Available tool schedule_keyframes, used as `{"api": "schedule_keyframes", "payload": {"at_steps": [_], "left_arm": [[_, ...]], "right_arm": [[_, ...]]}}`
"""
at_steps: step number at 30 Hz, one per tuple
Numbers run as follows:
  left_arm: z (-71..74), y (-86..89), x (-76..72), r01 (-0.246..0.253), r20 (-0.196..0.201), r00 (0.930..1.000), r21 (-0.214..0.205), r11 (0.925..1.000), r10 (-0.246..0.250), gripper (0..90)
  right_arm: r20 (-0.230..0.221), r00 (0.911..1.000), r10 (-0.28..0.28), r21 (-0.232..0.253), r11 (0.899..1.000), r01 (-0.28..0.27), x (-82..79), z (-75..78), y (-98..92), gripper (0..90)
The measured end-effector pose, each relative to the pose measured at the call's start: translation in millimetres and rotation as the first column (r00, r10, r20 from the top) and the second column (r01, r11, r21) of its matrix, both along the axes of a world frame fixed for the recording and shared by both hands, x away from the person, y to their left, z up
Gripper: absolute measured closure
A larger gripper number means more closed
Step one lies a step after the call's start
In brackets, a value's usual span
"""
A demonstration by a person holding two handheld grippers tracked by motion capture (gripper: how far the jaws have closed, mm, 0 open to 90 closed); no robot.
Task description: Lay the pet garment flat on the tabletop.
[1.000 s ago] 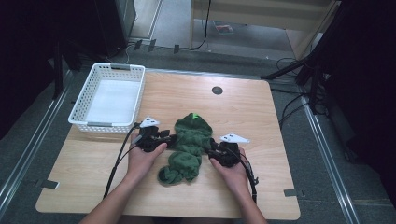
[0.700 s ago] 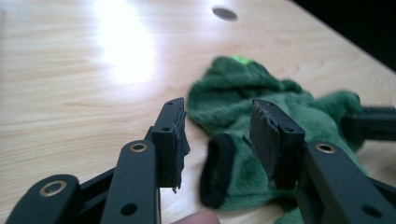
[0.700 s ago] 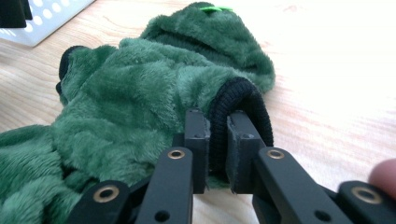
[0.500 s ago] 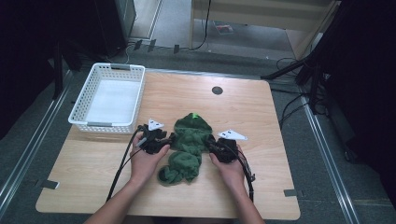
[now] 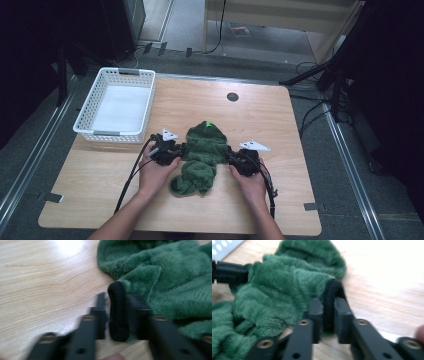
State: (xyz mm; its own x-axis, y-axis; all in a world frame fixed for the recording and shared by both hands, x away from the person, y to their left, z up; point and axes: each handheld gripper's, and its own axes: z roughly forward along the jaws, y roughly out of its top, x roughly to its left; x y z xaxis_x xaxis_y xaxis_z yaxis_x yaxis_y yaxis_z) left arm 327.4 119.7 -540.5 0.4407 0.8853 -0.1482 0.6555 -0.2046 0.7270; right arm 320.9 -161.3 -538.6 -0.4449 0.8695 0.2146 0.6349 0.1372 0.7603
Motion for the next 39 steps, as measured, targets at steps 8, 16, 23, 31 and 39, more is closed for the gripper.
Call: {"api": "schedule_keyframes", "payload": {"at_steps": [8, 16, 23, 31, 39], "left_arm": [[14.5, 26.6, -46.7, 0.08, 0.055, 0.9957, -0.096, 0.9922, -0.075, 51.0], [9.0, 33.0, -99.8, 0.189, 0.033, 0.982, -0.155, 0.9698, -0.186, 48.2], [-1.6, 1.0, -116.4, 0.263, 0.001, 0.9647, 0.021, 0.9645, -0.263, 46.0], [28.8, 18.8, -92.3, 0.244, 0.015, 0.9697, -0.123, 0.962, -0.244, 81.6], [30.1, 26.8, -96.7, 0.338, -0.023, 0.9391, -0.113, 0.9342, -0.343, 74.9]], "right_arm": [[0.121, 0.9901, 0.071, 0.056, 0.995, -0.078, -37.2, 39.9, 4.3, 60.4], [0.039, 0.9342, 0.355, 0.01, 0.935, -0.355, -66.5, 35.4, 71.0, 41.8], [0.072, 0.9502, 0.303, -0.167, 0.943, -0.288, -69.0, 21.1, 75.6, 79.7], [0.206, 0.9684, 0.141, 0.015, 0.989, -0.147, -51.6, 49.9, 39.3, 88.3], [0.157, 0.985, 0.072, 0.136, 0.986, -0.093, -74.4, 58.4, 3.6, 82.6]]}}
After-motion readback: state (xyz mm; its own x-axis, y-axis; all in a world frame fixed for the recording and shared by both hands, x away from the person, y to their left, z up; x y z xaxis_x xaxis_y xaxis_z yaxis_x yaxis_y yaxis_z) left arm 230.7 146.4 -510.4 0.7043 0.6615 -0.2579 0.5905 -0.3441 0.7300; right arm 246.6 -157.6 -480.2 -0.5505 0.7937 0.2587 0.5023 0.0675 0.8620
